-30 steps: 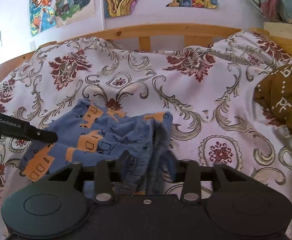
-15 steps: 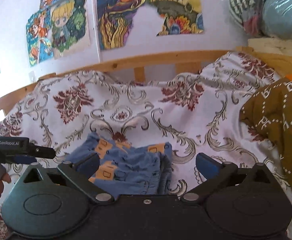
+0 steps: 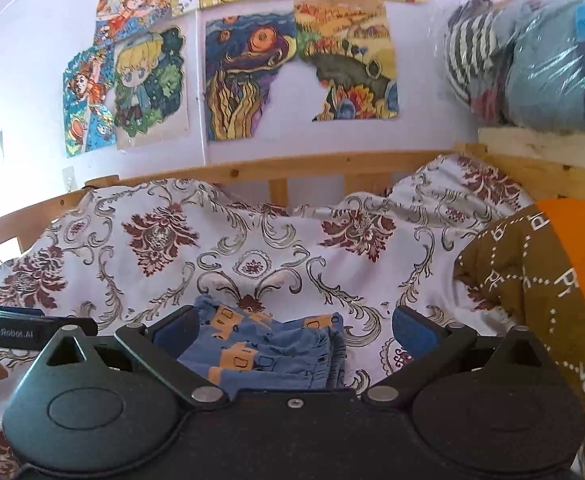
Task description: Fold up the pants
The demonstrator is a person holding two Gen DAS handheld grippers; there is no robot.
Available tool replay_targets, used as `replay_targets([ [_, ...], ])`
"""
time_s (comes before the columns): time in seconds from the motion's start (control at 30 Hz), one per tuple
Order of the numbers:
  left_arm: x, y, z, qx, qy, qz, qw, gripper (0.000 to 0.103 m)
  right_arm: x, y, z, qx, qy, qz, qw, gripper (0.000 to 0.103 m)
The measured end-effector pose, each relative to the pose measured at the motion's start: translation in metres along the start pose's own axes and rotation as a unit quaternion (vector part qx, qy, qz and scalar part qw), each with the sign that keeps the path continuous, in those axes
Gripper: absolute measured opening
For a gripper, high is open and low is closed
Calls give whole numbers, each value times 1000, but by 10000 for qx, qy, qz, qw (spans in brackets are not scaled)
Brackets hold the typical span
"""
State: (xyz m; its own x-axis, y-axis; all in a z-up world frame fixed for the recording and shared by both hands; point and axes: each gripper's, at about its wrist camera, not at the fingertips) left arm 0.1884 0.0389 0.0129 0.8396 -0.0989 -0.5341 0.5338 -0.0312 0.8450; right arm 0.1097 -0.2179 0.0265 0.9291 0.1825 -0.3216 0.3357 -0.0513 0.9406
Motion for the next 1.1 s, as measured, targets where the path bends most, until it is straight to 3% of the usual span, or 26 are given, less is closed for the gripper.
replay_targets([
  [0.27, -51, -27, 12, -67, -129, 36, 9999, 103, -45, -10, -15, -229, -23, 136, 9996, 102],
  [0.53, -74, -36, 17, 112, 190, 43, 9997, 103, -76, -28, -19, -299, -46, 124, 9995, 102],
  [0.73, -82, -49, 16, 20, 284, -214, 9994, 103, -82, -40, -16, -262, -66, 145, 9995, 102],
  [1.1, -90, -60, 23, 189, 704, -326, 9968, 103, -89, -56, -11, -388, -188, 58, 9991, 102],
])
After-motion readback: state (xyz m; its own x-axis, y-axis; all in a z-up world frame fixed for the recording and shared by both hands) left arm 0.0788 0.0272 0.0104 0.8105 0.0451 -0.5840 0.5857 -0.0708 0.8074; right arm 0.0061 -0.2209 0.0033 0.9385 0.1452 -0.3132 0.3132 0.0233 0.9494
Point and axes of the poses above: each gripper's, at about its wrist camera, not at the fingertips, and x roughly the way its jaws point, z to its right, y to its top, and after that the axes turned 7 degrees about y, right-handed
